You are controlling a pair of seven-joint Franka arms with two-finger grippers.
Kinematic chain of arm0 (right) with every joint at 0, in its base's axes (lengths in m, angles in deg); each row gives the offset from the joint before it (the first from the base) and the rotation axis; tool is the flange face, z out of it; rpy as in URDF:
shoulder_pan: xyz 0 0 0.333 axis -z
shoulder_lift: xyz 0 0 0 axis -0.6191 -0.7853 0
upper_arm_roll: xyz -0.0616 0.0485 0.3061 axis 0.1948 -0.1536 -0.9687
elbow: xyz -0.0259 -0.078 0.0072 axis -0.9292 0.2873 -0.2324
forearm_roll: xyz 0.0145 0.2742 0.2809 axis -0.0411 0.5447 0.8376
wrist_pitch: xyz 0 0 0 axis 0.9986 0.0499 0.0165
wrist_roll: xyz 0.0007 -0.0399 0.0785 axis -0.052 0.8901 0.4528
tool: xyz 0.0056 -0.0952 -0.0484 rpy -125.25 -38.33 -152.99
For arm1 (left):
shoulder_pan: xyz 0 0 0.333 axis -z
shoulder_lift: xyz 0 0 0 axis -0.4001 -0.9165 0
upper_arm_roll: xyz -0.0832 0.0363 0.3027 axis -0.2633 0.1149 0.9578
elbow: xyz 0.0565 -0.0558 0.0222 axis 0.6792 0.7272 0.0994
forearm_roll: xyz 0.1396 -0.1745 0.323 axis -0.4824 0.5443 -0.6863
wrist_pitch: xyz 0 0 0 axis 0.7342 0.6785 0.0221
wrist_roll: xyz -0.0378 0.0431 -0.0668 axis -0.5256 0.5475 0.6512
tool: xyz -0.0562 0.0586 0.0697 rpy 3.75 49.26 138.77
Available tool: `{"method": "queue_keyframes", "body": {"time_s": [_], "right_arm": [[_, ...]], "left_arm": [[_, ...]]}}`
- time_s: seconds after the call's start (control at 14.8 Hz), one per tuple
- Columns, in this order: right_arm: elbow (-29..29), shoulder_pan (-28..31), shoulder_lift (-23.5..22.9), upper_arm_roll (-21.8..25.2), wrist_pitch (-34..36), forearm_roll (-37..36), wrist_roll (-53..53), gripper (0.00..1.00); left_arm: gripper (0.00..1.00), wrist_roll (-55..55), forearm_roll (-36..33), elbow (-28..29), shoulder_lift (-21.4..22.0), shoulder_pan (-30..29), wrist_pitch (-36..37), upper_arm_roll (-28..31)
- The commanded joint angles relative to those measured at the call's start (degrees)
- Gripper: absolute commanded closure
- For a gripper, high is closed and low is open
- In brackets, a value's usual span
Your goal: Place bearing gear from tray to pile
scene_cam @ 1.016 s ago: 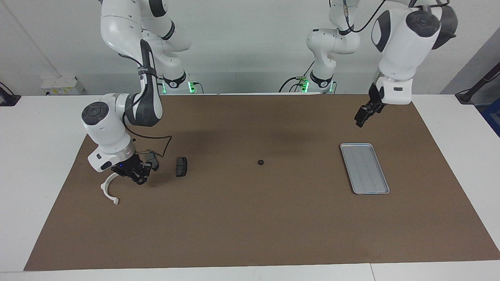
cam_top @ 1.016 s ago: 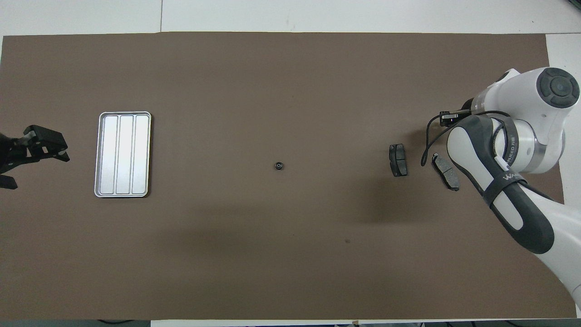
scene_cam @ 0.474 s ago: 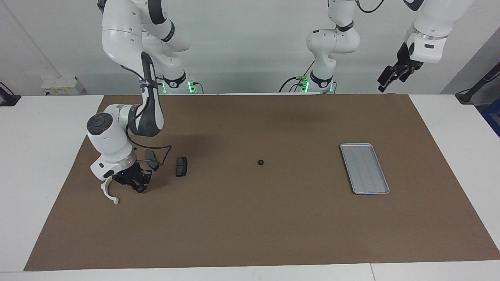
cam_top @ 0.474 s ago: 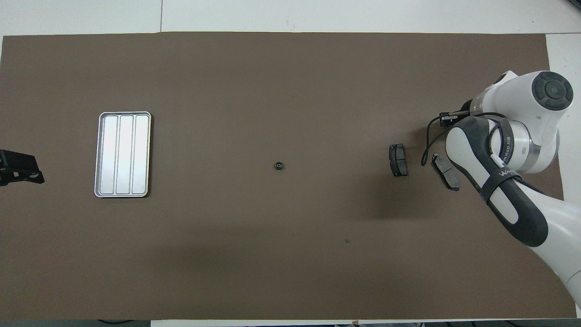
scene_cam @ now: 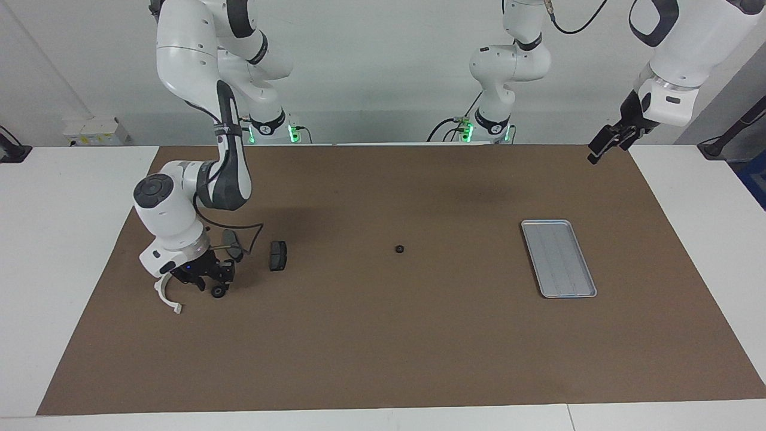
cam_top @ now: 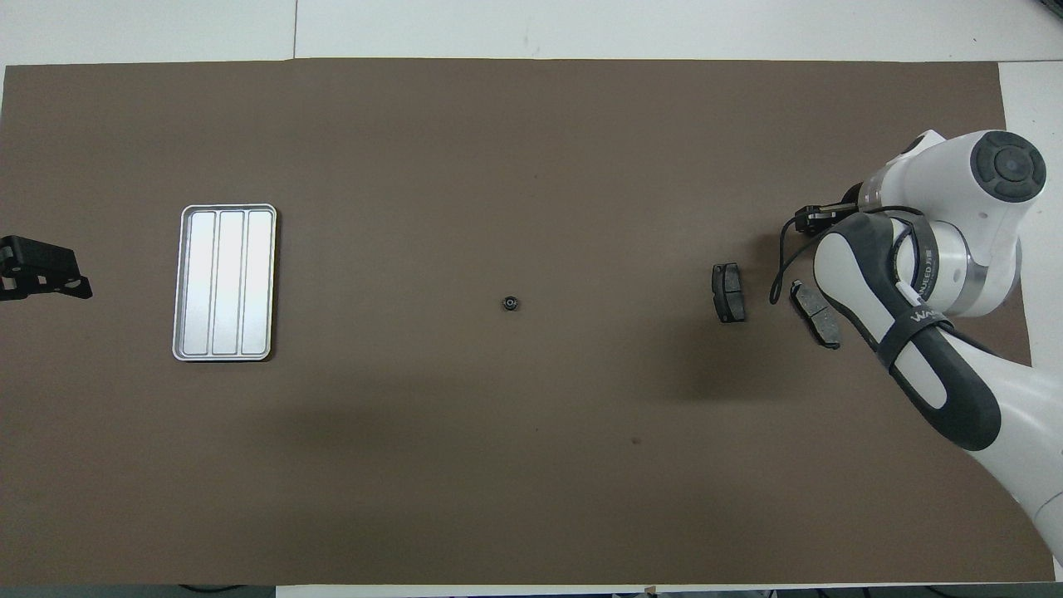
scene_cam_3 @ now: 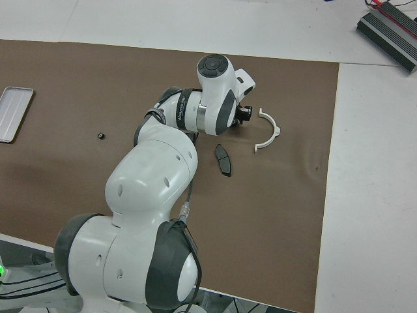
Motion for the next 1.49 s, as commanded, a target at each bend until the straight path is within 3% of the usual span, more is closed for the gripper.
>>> {"method": "queue_keyframes", "body": {"time_s": [0.0,0.14,0.2,0.34,0.54,0.68,1.22,1.42], "right_arm": [[0.4,1.4,0.3,-1.8,0.2,-1.1,0.8,0.29],[1.9,0.5,1.7,-2.8,4.7,-0.9,-1.4,0.33],[4.1,-1.1,2.3,-2.4,8.5,-0.9,-3.5,0.41],[9.9,-6.4,3.0,-0.1,17.5,-0.5,-7.9,0.47],[24.1,-14.1,2.9,2.8,31.5,0.4,-13.5,0.49],[32.4,-18.4,1.6,4.4,36.9,1.6,-16.2,0.49],[43.4,-35.6,-4.0,10.4,37.4,3.0,-23.5,0.48],[47.6,-40.2,-8.5,10.7,37.4,4.4,-27.0,0.48]], "left_arm": [[0.0,3.5,0.6,-0.7,-1.6,-1.4,-6.2,-1.4],[0.0,3.9,0.3,-3.9,-6.1,-1.3,-5.9,-2.3],[0.0,3.9,0.5,-4.1,-6.0,-1.3,-5.3,-2.6],[0.0,4.4,0.7,-4.5,-6.0,-1.6,-2.5,-1.9],[0.0,4.0,0.7,-3.7,-4.4,-2.1,-1.9,-2.9],[0.0,4.3,0.7,-3.2,-4.0,-2.3,-2.5,-2.9],[0.0,4.9,0.9,-2.8,-3.7,-4.1,-4.6,-5.4],[0.0,4.7,2.8,-2.4,-3.7,-4.4,-8.1,-5.6]]}}
